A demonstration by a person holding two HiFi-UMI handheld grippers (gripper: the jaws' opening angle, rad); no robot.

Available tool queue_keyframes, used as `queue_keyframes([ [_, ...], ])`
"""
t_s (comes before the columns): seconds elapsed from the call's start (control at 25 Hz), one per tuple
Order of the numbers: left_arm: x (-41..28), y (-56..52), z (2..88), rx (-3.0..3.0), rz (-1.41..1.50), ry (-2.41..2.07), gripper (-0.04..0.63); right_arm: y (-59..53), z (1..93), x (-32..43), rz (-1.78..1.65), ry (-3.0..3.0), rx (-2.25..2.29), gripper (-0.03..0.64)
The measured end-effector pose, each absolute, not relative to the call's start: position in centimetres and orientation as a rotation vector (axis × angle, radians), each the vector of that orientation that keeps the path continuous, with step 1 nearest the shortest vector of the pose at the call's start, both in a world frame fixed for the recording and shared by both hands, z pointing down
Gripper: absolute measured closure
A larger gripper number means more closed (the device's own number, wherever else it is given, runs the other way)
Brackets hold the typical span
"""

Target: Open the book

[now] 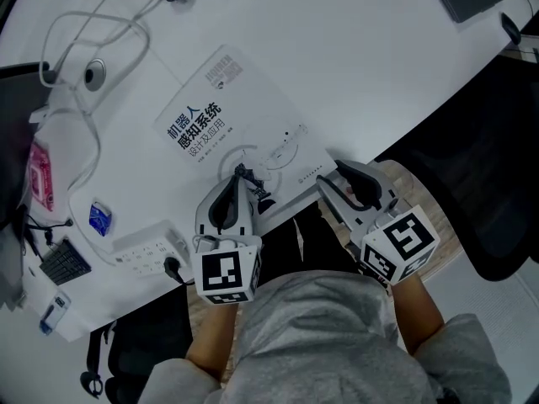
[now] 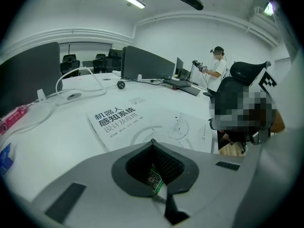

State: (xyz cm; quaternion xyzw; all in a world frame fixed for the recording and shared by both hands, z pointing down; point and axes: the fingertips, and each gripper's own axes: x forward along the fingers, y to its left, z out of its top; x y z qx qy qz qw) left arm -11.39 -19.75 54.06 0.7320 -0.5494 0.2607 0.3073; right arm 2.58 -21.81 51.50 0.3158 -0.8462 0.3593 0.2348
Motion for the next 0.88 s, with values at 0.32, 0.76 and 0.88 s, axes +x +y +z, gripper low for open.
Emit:
queue_keyframes([
  [0.32,-11.4,-20.0,54.0,1.953,0.688,-1.450,0.586,-22.1,51.5,2.8,1.163,-2.356,0.926,0.463],
  [0.76,-11.4,-20.2,53.3,1.970,0.670,-1.436,0.586,-22.2,51.9,-0.3,1.571,-2.338,0.787,0.548],
  [0.88,-11.8,-20.1,53.1,1.949,0.639,-1.443,0.586,-22.1,51.8,-0.3,1.409,-2.345,0.913,0.563],
])
